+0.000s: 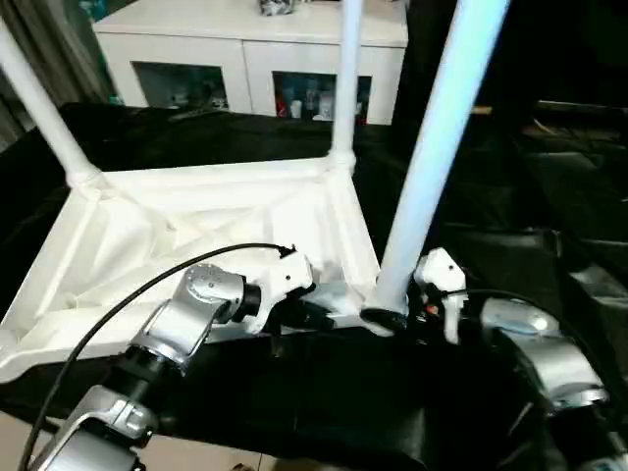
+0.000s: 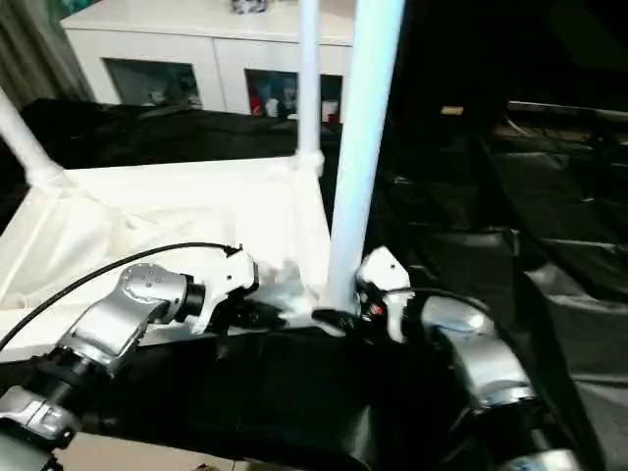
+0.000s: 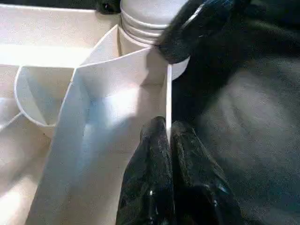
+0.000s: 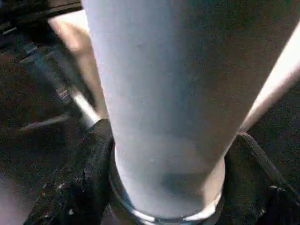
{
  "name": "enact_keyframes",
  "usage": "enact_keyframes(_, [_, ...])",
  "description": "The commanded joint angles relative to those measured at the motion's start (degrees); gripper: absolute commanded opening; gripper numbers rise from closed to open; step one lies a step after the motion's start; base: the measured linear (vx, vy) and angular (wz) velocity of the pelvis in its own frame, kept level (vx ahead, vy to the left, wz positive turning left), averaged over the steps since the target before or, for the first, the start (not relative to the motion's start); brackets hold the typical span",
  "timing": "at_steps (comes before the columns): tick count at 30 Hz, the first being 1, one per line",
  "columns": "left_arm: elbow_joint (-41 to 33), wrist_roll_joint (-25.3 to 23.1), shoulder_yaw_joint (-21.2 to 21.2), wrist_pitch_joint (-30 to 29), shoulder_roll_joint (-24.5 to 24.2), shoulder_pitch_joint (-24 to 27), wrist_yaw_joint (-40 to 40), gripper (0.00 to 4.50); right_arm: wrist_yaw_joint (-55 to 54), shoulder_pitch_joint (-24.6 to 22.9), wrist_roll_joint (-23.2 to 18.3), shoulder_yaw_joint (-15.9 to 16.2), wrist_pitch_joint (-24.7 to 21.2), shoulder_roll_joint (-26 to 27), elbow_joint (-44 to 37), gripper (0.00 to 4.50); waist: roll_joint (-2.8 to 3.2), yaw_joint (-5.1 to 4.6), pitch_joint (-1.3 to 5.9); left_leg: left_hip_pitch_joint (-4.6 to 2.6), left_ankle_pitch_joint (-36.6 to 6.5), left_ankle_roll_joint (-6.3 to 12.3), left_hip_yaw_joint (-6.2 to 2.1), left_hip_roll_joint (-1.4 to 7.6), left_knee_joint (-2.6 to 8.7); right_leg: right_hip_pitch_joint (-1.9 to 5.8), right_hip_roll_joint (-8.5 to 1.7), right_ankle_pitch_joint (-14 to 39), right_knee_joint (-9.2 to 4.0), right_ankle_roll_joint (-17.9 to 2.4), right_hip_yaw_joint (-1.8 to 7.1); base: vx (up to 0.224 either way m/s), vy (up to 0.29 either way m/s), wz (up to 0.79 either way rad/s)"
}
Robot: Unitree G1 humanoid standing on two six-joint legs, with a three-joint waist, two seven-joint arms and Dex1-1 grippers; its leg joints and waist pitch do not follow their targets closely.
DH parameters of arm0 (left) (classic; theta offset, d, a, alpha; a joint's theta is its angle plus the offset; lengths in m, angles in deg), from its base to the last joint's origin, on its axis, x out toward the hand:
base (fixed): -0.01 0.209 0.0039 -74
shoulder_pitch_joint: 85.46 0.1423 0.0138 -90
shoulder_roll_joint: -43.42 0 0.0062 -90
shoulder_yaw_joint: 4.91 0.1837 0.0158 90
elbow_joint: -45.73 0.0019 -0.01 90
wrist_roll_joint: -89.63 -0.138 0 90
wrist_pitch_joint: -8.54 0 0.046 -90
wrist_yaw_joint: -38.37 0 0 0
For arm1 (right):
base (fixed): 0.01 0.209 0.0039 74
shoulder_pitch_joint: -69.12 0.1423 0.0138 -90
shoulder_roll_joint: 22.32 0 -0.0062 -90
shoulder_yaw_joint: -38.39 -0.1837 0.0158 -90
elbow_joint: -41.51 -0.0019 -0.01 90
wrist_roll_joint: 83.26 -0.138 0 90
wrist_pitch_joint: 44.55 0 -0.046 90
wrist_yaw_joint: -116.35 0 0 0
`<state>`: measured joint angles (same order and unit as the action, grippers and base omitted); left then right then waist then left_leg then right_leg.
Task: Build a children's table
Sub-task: Rotate leg to tighten
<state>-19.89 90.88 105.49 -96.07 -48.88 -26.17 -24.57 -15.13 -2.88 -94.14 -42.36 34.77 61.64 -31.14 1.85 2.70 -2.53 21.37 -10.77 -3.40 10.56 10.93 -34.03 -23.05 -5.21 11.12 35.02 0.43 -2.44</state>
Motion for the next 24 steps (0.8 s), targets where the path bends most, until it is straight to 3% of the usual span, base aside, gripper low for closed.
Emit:
enact_keyframes(1, [1.5,0.8,-1.2,1.4,2.6,-1.5,3.0,0.0,-6.7,1.4,0.8,-2.2,-0.2,2.2,2.3,2.72,-1.05,-0.02,3.37,-0.43,-10.3,2.48,-0.44,1.57,3.93,2.84,-2.33,9.6,-4.22,-13.7,1.75,0.0,0.0,0.0])
enact_keyframes(6, [6.2,-1.0,-2.1,0.9,5.5,-4.0,10.1,0.0,-16.7,2.8,2.6,-4.1,1.0,6.6,5.9,2.72,-0.97,-0.43,3.59,-0.31,-8.2,2.68,-0.38,1.38,3.7,2.91,-2.29,6.6,-4.02,-13.8,1.78,0.0,0.0,0.0])
enact_keyframes(8, [10.8,-2.6,-3.3,0.6,8.5,-6.5,18.0,0.0,-29.0,4.9,3.1,-8.0,0.9,11.6,10.4,2.72,-0.99,-0.5,3.59,-0.28,-7.8,2.61,-0.36,1.27,3.67,2.93,-2.27,6.1,-4.01,-14.0,1.75,0.0,0.0,0.0])
enact_keyframes(9, [10.8,-2.6,-3.3,0.6,8.5,-6.5,18.0,0.0,-29.0,4.9,3.1,-8.0,0.9,11.6,10.4,2.72,-0.83,-0.62,3.52,-0.45,-8.6,2.2,-0.35,1.24,3.77,2.73,-2.29,7.5,-4.23,-14.0,1.75,0.0,0.0,0.0])
enact_keyframes(10, [13.6,-3.6,-4.2,0.6,10.6,-8.0,23.2,0.0,-34.0,5.9,2.6,-9.7,1.4,14.4,13.3,2.72,-0.63,-0.55,3.61,-0.51,-8.7,1.87,-0.34,1.26,3.75,2.8,-2.3,7.6,-4.2,-13.9,1.77,0.0,0.0,0.0])
enact_keyframes(13, [16.7,-4.1,-4.9,1.5,13.0,-9.4,27.6,0.0,-39.6,7.0,4.3,-9.6,3.9,17.4,16.9,2.72,-0.7,-0.51,3.71,-0.49,-8.4,1.99,-0.36,1.27,3.7,2.86,-2.33,5.8,-4.1,-14.1,1.79,0.0,0.0,0.0])
enact_keyframes(16, [18.4,-4.4,-4.9,2.7,14.3,-9.9,29.3,0.0,-44.0,8.4,5.0,-10.0,7.2,20.2,19.7,2.72,-0.74,-0.36,3.68,-0.35,-8.5,2.63,-0.32,1.18,3.71,2.96,-2.45,5.6,-4.21,-14.0,1.74,0.0,0.0,0.0])
enact_keyframes(22, [18.7,-4.8,-4.7,3.7,14.2,-9.9,28.2,0.0,-42.3,9.6,4.1,-10.8,10.3,22.5,20.5,2.72,-0.8,-0.45,3.41,-0.48,-12.3,2.26,-0.48,1.32,4.14,2.86,-2.46,10.9,-4.72,-12.4,1.74,0.0,0.0,0.0])
enact_keyframes(23, [18.4,-4.8,-4.7,3.8,13.9,-9.8,27.7,0.0,-41.2,9.5,3.6,-10.9,10.5,22.4,20.1,3.28,-0.8,-0.46,3.41,-0.48,-12.4,2.33,-0.5,1.33,4.16,2.87,-2.42,10.8,-4.69,-12.3,1.73,0.0,0.0,0.0])
enact_keyframes(24, [18.3,-4.7,-4.7,3.8,13.7,-9.7,27.3,0.0,-40.6,9.5,3.5,-10.8,10.5,22.2,19.9,3.28,-0.77,-0.44,3.45,-0.47,-12.0,2.38,-0.51,1.34,4.14,2.89,-2.45,10.3,-4.65,-12.4,1.75,0.0,0.0,0.0])
